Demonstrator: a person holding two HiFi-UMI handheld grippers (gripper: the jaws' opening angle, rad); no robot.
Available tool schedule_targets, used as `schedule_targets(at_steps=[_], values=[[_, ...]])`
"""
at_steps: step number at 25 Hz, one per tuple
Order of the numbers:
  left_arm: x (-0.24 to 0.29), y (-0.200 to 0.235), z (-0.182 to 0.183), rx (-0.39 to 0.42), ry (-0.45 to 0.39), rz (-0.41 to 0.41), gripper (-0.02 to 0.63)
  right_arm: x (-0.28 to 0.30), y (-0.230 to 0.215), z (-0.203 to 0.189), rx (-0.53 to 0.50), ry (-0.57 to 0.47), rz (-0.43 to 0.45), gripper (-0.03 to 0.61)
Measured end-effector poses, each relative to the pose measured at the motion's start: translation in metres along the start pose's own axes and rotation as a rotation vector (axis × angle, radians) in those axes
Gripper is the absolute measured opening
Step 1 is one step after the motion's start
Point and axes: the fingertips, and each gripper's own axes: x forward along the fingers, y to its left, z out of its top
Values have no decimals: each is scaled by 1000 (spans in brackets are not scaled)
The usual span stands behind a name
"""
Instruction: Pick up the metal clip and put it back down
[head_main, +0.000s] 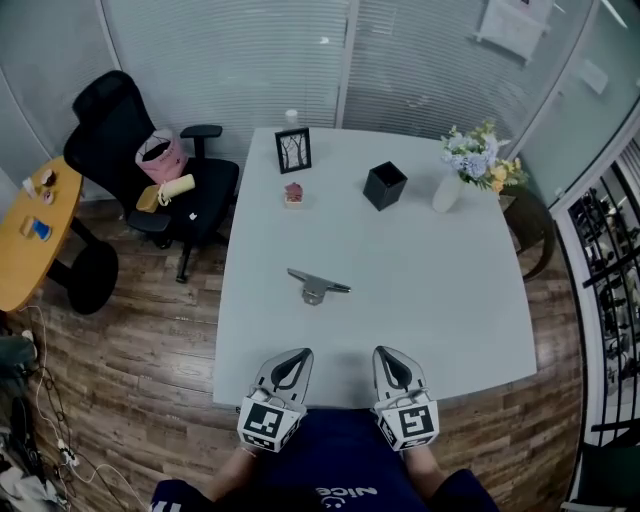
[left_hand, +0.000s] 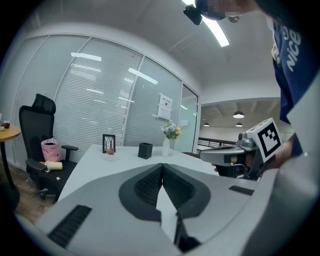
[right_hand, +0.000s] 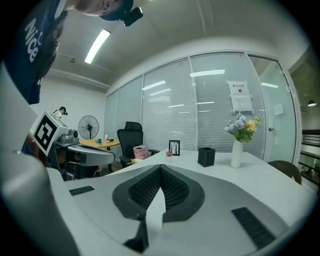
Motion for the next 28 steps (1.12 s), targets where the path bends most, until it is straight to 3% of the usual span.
schedule_targets(at_steps=[28], values=[[-13,19,-11,-1,32,17,3,18,28,-10,-67,66,50,8]])
